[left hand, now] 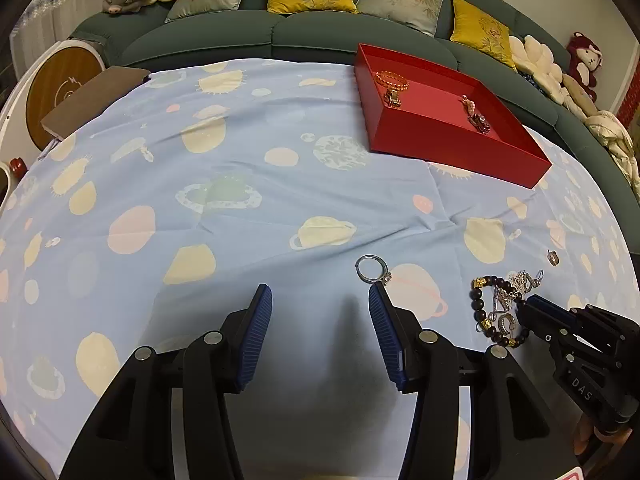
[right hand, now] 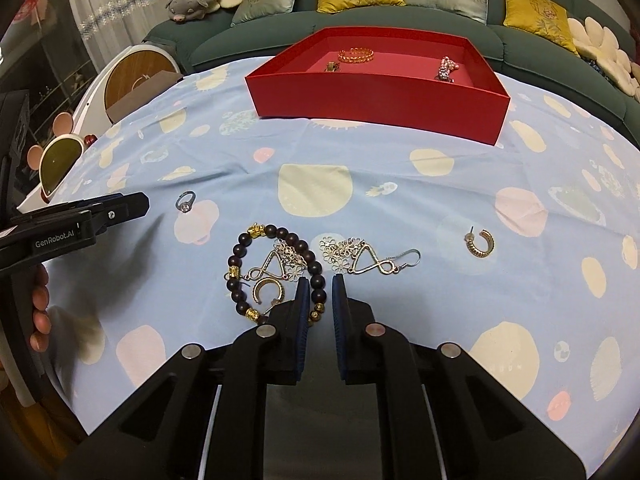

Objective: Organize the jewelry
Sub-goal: 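Grasp the black-and-gold beaded bracelet with the right tool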

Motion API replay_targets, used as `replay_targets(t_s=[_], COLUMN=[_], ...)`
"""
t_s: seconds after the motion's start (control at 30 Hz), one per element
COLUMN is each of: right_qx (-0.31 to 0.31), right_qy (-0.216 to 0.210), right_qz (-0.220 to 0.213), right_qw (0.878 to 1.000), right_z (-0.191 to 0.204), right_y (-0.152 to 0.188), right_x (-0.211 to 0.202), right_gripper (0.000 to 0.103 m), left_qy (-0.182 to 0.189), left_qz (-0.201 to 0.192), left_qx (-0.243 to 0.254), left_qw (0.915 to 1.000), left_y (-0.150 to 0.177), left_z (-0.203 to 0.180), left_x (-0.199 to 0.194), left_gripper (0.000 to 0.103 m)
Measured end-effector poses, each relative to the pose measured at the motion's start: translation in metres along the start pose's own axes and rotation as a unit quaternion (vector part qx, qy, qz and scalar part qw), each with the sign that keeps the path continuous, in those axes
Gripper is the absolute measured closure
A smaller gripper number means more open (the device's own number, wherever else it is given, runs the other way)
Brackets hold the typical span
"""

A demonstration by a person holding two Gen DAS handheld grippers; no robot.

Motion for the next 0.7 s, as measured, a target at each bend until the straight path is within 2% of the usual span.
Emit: replay_targets(t_s=[0.1,0.27,0.5,0.7], right_qx=[-0.001,0.009,0.020,0.024], right_qy=[0.002,-0.010,-0.037,-0.090], right_qz=[-0.002,-0.007,-0.052,-0.105], right_qw=[1.000,1.000,0.998,0.990], right_z=[0.000,-0.001,0.001,0.011], right_y=[0.001,0.000,-0.017,-0.037], right_x=[-0.001,-0.007,-0.037,-0.072], right_gripper=[0.096,0.096,0.096,0.096], left_qy=[0.003,0.008,0.010,0.004], left_qz=[0.001,0.000,0.003,-0.005], left_qx=[0.000,0.009,0.023,0.026], left_qw=[1.0000,0.9999,0.9997,0.9996], left_y=[0.000,-0.001,0.000,-0.004], left_z=[-0.002,-0.009,-0.019,-0.023], left_x=[0.001,0.003,0.017,0.029], left_gripper=[0.054,0.054,0.054,0.054])
Point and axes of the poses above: each gripper's, at about its wrist camera, not at the fingertips, and x roughly the way its jaws point, z to its left, y to its underside, the point moved 6 cm from there along x, roughly the way its jaws point, and after that the axes turned 6 degrees about y, right-handed, at the moved point
